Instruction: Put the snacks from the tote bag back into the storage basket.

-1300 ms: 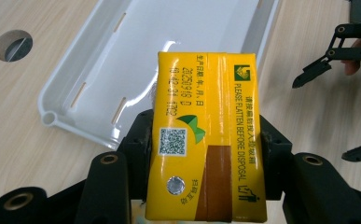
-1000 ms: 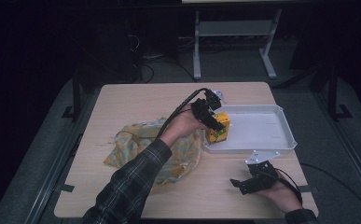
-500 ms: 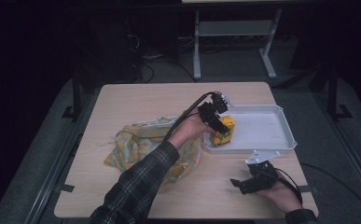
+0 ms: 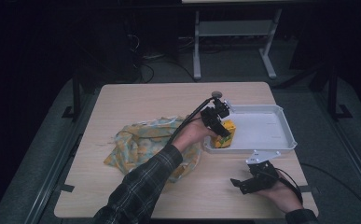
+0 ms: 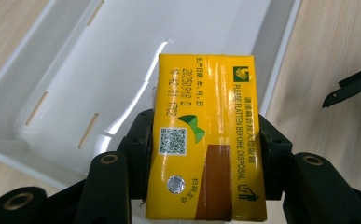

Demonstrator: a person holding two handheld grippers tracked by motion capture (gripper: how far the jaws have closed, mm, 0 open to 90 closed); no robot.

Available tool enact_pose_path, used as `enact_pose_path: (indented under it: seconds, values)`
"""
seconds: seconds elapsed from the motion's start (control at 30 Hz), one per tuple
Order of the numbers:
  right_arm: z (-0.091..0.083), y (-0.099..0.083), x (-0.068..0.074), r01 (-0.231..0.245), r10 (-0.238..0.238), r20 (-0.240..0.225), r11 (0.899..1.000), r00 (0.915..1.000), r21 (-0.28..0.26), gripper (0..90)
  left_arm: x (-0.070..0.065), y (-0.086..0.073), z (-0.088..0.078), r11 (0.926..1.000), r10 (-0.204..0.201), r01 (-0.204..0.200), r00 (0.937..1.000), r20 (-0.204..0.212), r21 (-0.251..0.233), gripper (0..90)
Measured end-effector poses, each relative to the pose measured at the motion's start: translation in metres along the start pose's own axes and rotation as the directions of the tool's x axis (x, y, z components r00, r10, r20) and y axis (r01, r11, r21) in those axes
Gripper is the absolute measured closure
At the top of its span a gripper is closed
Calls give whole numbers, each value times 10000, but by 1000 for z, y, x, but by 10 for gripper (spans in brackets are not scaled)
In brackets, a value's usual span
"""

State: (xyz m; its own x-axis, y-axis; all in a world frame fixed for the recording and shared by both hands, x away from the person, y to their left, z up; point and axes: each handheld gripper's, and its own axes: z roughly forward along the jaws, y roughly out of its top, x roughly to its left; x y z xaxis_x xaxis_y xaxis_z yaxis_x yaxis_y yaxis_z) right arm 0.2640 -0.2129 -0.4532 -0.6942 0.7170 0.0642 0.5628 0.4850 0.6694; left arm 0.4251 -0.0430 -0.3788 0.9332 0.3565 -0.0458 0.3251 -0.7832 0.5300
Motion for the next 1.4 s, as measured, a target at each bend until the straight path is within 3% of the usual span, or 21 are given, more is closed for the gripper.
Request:
enact_pose_path:
  seconds: [0.33, 0.8, 1.03, 1.17, 1.4]
  values:
    - [0, 0, 0, 1, -1, 12, 10000, 10000, 5, 63, -3, -1, 0, 9999, -40, 41, 9999, 116, -96, 501]
    - [0, 0, 0, 4, -4, 21, 10000, 10000, 24, 63, -6, -3, -1, 9994, 311, -314, 9992, 262, 111, 476]
    - [0, 0, 0, 15, -15, 20, 10000, 10000, 17, 63, -5, -3, -6, 9991, 423, -420, 9988, 265, -103, 404]
    - [0, 0, 0, 28, -28, 4, 10000, 10000, 24, 63, -5, -4, -15, 9989, 343, -337, 9993, 167, -328, 344]
    - [0, 0, 0, 15, -15, -4, 10000, 10000, 34, 63, -3, -11, -33, 9982, 398, -380, 9985, 388, -464, 252]
